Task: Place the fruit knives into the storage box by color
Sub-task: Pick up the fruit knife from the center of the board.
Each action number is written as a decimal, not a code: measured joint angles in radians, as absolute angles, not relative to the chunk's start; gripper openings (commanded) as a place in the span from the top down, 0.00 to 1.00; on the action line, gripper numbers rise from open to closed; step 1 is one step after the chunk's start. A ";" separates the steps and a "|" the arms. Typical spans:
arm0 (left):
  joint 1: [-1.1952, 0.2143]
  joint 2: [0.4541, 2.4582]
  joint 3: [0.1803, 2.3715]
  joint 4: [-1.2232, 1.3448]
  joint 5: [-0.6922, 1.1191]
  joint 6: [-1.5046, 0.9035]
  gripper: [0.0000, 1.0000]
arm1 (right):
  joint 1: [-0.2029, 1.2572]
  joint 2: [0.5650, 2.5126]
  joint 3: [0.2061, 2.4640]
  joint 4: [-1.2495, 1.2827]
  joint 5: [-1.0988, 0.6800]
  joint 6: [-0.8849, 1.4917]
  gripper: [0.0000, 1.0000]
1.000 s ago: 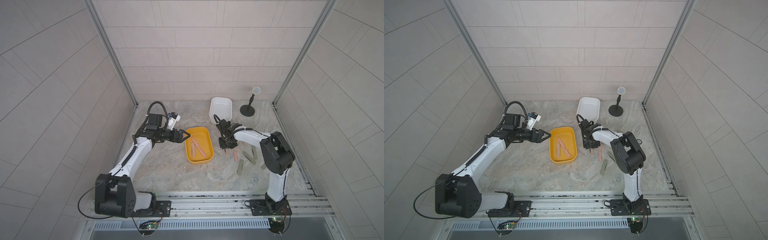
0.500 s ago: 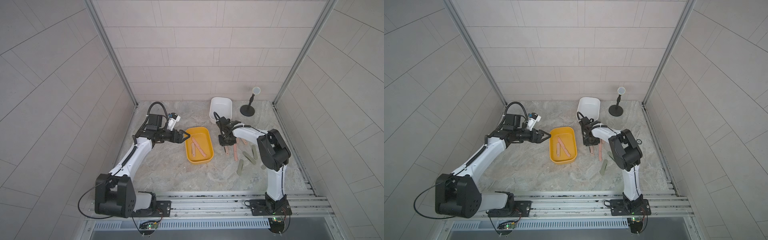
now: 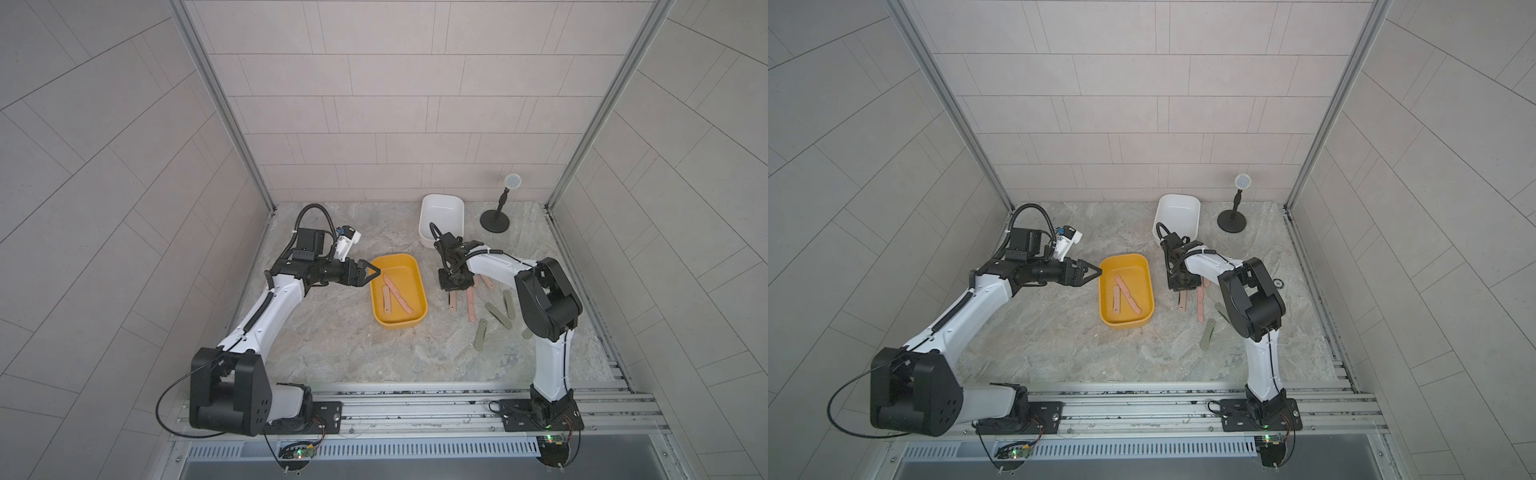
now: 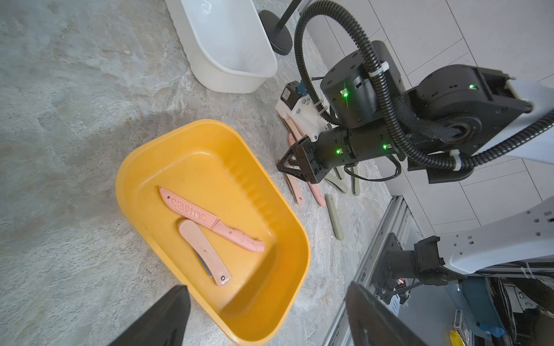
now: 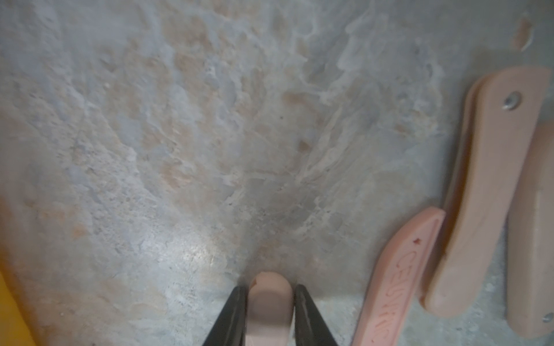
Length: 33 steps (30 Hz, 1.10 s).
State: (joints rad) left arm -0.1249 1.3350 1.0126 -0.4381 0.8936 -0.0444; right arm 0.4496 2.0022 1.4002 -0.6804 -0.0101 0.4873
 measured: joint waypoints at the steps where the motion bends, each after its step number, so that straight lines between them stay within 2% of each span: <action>1: -0.125 1.335 1.013 -0.438 0.894 -0.044 0.12 | 0.450 2.001 1.398 -0.678 -0.010 0.488 0.69; 7: -0.125 1.335 1.013 -0.438 0.894 -0.044 0.12 | 0.450 1.989 1.375 -0.654 -0.012 0.494 0.70; 14: -0.125 1.335 1.013 -0.438 0.894 -0.044 0.12 | 0.450 1.979 1.357 -0.632 -0.016 0.499 0.77; 33: -0.121 1.333 1.013 -0.443 0.883 -0.033 0.12 | 0.469 1.967 1.478 -0.772 -0.015 0.475 0.78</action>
State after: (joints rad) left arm -0.1215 1.3334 1.0126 -0.4435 0.8833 -0.0334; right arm 0.4694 1.9671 1.4780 -0.7715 -0.0151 0.4751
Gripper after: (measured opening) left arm 0.878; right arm 0.247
